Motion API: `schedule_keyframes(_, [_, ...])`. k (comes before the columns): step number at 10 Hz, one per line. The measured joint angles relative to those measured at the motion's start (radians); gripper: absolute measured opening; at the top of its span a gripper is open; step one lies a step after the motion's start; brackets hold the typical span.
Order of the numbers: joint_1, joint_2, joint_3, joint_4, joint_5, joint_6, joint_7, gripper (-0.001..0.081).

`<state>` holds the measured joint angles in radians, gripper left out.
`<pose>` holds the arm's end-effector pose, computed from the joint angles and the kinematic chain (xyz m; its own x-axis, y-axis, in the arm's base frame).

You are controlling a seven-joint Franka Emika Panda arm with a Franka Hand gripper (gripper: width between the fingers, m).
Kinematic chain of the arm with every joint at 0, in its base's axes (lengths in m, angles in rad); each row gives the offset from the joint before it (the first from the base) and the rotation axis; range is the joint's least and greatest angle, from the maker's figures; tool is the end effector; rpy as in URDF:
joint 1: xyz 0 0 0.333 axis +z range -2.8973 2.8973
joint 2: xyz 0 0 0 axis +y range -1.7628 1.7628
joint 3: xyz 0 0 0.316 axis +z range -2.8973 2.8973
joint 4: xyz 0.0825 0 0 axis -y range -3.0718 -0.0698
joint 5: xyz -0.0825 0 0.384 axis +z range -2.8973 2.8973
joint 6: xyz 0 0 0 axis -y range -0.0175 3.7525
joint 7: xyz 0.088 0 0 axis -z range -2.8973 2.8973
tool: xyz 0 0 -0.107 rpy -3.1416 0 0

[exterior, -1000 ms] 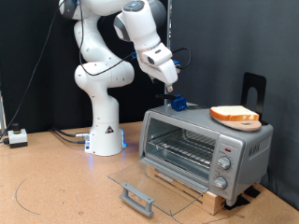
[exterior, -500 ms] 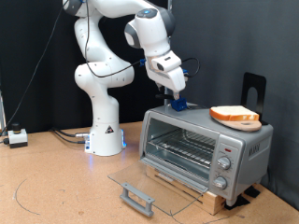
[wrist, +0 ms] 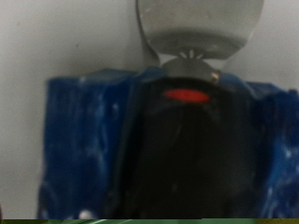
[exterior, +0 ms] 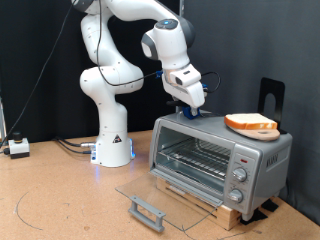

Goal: Make a piece of toast with the oven

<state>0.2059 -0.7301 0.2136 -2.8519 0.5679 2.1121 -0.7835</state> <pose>0.2802 0.1421 0.3834 0.6675 0.7176 0.1988 0.7412 -0.6148 -0.2696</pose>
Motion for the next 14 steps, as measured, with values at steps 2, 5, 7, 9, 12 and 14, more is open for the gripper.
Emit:
schedule_keyframes(2, [0.008,0.019,0.012,0.000,0.033,0.025,-0.005,0.0809])
schedule_keyframes(5, [0.025,0.023,0.013,0.000,0.058,0.029,-0.013,0.0809])
schedule_keyframes(7, [0.031,0.023,0.013,0.000,0.064,0.029,-0.013,0.0809])
schedule_keyframes(9, [0.031,0.023,0.013,0.001,0.064,0.029,-0.012,0.0719])
schedule_keyframes(12, [0.030,0.023,0.012,0.003,0.064,0.029,-0.012,0.0448])
schedule_keyframes(14, [0.030,0.023,0.011,0.003,0.064,0.028,-0.012,0.0448])
